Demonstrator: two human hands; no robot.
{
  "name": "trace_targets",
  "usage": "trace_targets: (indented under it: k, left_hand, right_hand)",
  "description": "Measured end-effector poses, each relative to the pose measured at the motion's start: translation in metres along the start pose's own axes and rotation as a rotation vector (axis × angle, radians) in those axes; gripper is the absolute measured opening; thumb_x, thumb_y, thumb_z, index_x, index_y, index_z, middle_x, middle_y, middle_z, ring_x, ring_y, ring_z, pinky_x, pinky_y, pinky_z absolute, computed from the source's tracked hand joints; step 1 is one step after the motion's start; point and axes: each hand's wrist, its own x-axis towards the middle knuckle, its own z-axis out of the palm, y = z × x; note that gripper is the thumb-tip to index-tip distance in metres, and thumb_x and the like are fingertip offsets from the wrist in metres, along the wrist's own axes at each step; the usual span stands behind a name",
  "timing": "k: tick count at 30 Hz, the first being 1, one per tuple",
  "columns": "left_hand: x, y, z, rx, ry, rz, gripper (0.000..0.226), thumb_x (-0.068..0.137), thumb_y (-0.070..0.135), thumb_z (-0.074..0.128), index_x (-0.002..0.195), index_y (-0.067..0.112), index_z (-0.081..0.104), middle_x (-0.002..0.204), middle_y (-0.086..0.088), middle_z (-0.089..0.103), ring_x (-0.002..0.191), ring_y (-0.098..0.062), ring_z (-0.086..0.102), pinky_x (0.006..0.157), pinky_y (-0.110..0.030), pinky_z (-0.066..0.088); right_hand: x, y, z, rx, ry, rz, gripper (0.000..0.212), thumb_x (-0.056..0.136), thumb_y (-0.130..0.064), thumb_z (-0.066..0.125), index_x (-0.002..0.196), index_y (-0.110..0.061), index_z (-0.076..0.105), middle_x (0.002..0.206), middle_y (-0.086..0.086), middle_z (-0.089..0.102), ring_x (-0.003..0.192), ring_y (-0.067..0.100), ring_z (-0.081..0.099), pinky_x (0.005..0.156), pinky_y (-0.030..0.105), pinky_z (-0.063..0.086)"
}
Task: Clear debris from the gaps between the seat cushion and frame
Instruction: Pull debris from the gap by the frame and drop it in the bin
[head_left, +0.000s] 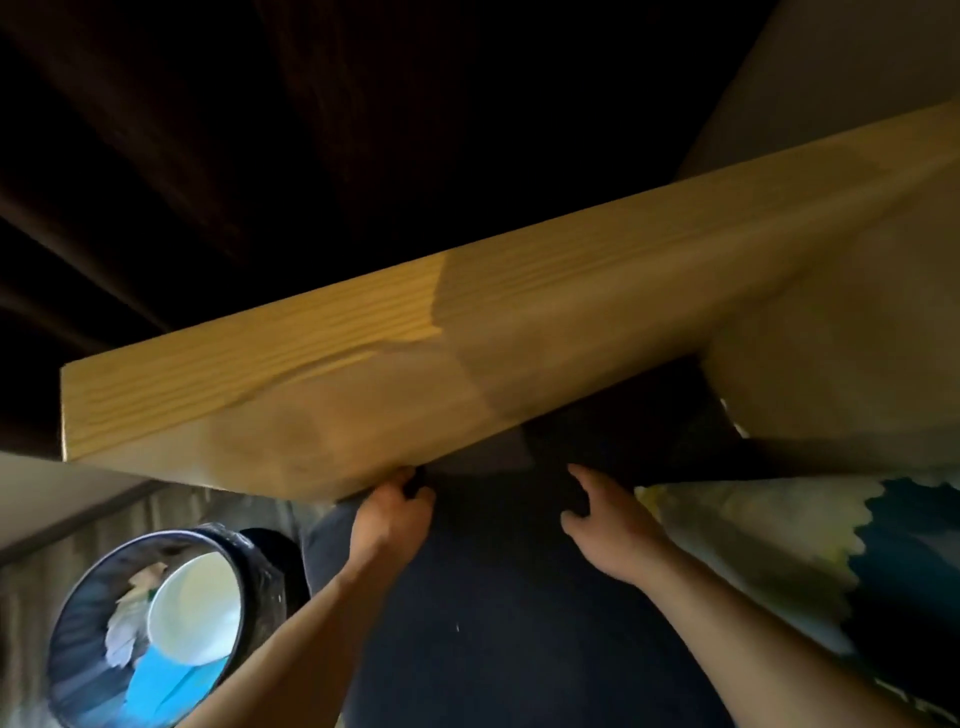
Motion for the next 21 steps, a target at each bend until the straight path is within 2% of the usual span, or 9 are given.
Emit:
trace_targets:
  k: [3,5,7,11,14,16,19,21]
  left_hand:
    - [0.011,-0.002,0.005,0.058,-0.051,0.001,0.047,0.091,0.031,0.049,0.137,0.024,0.046,0.143,-0.011,0.048,0.127,-0.034,0.045,0.1,-0.032,0.036]
    - [0.02,-0.001,0.012,0.144,-0.092,0.01,0.053,0.09,0.034,0.046,0.141,0.021,0.039,0.149,-0.009,0.039,0.134,-0.031,0.035,0.109,-0.033,0.027]
    - [0.026,0.002,0.019,0.198,-0.104,0.001,0.057,0.089,0.038,0.043,0.142,0.02,0.036,0.15,-0.01,0.037,0.136,-0.03,0.032,0.112,-0.034,0.023]
    - [0.036,0.012,0.029,0.214,-0.102,-0.062,0.053,0.086,0.044,0.04,0.129,0.016,0.053,0.139,-0.012,0.051,0.126,-0.032,0.044,0.104,-0.036,0.032]
    - [0.042,0.021,0.033,0.251,-0.128,-0.104,0.05,0.088,0.046,0.038,0.115,0.01,0.061,0.127,-0.015,0.059,0.117,-0.033,0.052,0.091,-0.034,0.036]
    - [0.048,0.027,0.035,0.25,-0.149,-0.13,0.051,0.088,0.046,0.035,0.111,0.011,0.064,0.125,-0.015,0.061,0.114,-0.033,0.054,0.088,-0.035,0.036]
    - [0.053,0.031,0.039,0.225,-0.174,-0.156,0.053,0.085,0.05,0.038,0.112,0.014,0.065,0.13,-0.013,0.059,0.118,-0.033,0.052,0.092,-0.037,0.036]
    - [0.056,0.031,0.039,0.217,-0.181,-0.161,0.054,0.083,0.053,0.041,0.115,0.017,0.063,0.133,-0.011,0.057,0.12,-0.032,0.05,0.093,-0.037,0.036]
  right_hand:
    - [0.034,-0.017,0.007,-0.131,-0.001,-0.121,0.063,0.092,-0.029,0.046,0.148,-0.026,0.018,0.158,-0.005,0.015,0.144,0.016,0.018,0.118,0.033,0.019]
    - [0.057,-0.025,0.009,-0.21,0.041,-0.206,0.061,0.092,-0.029,0.043,0.148,-0.028,0.019,0.157,-0.005,0.02,0.144,0.017,0.02,0.118,0.035,0.016]
    - [0.075,-0.026,0.008,-0.301,0.091,-0.248,0.058,0.091,-0.029,0.042,0.146,-0.028,0.021,0.155,-0.003,0.025,0.142,0.018,0.023,0.118,0.035,0.014]
    - [0.098,-0.016,0.008,-0.465,0.057,-0.23,0.052,0.095,-0.035,0.032,0.145,-0.028,0.023,0.155,-0.005,0.024,0.142,0.014,0.022,0.119,0.036,0.007]
    - [0.109,-0.02,0.009,-0.565,-0.054,-0.184,0.054,0.095,-0.031,0.029,0.148,-0.025,0.018,0.156,-0.003,0.021,0.144,0.016,0.019,0.119,0.038,0.005]
    - [0.116,-0.029,0.007,-0.565,-0.098,-0.13,0.054,0.092,-0.03,0.032,0.145,-0.022,0.026,0.153,0.002,0.029,0.141,0.021,0.024,0.117,0.037,0.012]
    - [0.12,-0.039,0.003,-0.557,-0.159,-0.061,0.049,0.087,-0.03,0.04,0.135,-0.019,0.042,0.143,0.007,0.042,0.132,0.028,0.037,0.108,0.038,0.032]
    - [0.121,-0.043,0.004,-0.576,-0.159,-0.071,0.046,0.086,-0.032,0.043,0.128,-0.016,0.049,0.136,0.01,0.047,0.126,0.029,0.043,0.102,0.038,0.038]
